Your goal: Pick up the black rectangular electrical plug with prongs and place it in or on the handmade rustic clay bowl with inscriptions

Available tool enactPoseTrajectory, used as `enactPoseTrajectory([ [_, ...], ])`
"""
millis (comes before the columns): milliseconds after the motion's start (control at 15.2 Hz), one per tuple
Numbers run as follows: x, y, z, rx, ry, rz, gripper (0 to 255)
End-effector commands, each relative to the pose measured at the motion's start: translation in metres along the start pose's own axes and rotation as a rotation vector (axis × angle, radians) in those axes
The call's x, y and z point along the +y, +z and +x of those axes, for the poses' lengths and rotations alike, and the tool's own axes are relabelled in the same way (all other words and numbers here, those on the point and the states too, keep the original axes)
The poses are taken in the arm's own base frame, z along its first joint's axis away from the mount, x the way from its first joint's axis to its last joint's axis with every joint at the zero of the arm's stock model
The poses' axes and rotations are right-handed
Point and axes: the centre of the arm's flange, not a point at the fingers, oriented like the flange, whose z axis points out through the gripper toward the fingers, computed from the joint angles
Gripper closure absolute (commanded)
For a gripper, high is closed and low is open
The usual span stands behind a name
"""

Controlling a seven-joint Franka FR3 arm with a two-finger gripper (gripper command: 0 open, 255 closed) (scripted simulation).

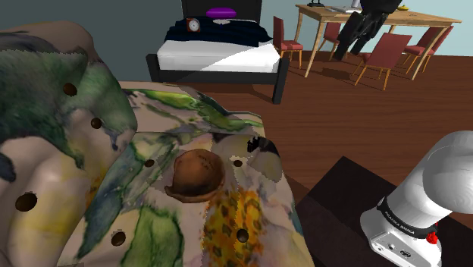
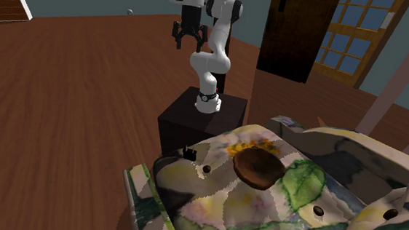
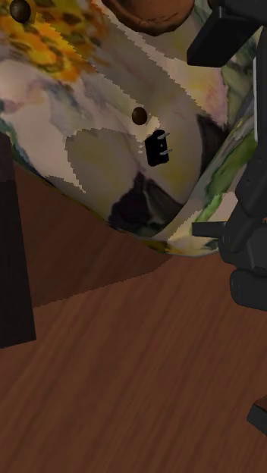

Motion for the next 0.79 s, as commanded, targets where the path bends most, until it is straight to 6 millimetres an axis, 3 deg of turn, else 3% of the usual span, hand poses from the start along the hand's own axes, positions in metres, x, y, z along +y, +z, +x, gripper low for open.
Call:
enactPoseTrajectory([
  [0,0.000,0.000,0.000,0.000,0.000,0.000,0],
  [726,-0.041,0.132,0.057,-0.072,0.044,-0.004,0],
])
